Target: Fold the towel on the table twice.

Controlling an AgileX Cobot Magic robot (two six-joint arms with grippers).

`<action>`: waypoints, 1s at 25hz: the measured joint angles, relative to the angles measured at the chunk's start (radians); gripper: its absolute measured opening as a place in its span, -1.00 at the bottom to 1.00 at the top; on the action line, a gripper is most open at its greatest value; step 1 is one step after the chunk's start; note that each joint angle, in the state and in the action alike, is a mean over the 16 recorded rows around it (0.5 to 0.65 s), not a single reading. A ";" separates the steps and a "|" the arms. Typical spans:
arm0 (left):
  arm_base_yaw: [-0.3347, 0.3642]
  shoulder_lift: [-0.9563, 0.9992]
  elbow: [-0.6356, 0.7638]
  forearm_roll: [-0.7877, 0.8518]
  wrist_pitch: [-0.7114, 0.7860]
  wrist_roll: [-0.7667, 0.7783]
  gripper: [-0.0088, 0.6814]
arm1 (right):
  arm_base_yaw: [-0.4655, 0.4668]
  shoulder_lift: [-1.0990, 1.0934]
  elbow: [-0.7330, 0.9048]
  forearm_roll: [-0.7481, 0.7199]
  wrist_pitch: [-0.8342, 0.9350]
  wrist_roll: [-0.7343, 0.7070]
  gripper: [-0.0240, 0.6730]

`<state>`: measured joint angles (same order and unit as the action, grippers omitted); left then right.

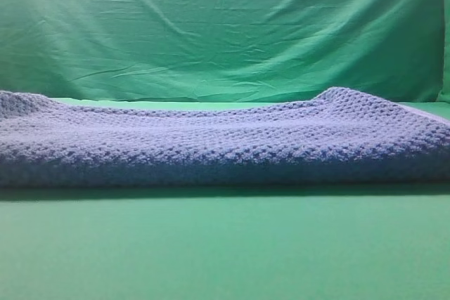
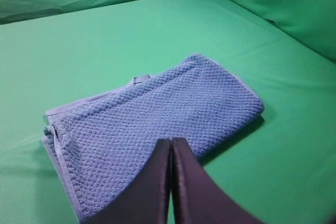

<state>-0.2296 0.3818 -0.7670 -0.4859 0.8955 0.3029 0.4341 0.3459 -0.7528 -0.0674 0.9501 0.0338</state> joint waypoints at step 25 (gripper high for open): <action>0.000 -0.397 0.310 0.191 -0.209 -0.186 -0.97 | 0.000 -0.361 0.281 0.270 -0.222 -0.175 -0.93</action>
<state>-0.2296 -0.0152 -0.4571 -0.2947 0.6864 0.1173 0.4341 -0.0152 -0.4719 0.2025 0.7280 -0.1416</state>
